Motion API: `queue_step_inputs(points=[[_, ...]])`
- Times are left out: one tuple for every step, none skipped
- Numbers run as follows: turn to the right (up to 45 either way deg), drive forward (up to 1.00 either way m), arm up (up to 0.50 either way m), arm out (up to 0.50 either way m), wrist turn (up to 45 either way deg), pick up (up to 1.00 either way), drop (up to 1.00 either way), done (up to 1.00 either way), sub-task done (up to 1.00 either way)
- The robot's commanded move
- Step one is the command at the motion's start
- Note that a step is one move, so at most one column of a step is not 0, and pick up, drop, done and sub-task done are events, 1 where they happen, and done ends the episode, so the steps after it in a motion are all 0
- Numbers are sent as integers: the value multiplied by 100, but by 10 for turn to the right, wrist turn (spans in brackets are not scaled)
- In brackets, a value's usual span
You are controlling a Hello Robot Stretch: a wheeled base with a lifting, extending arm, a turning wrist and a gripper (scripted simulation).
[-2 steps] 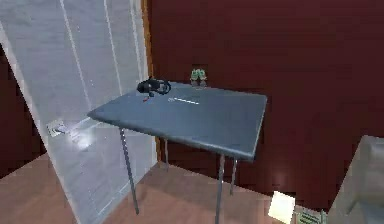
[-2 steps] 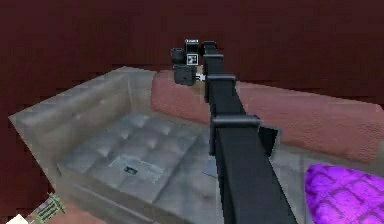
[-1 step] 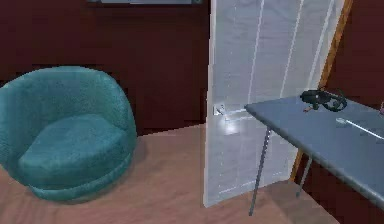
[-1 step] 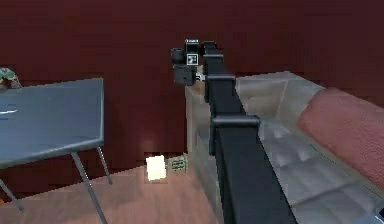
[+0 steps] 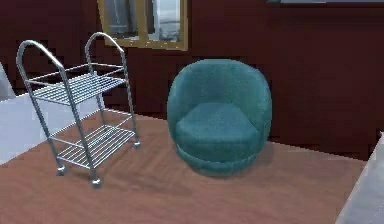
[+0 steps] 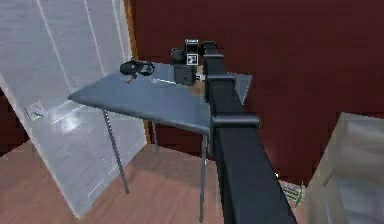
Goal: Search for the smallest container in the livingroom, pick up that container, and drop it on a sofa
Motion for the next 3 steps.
queue_step_inputs(points=[[450, 0, 0, 0, 0, 0, 0, 0, 0], [450, 0, 0, 0, 0, 0, 0, 0, 0], [300, 0, 0, 0, 0, 0, 0, 0, 0]])
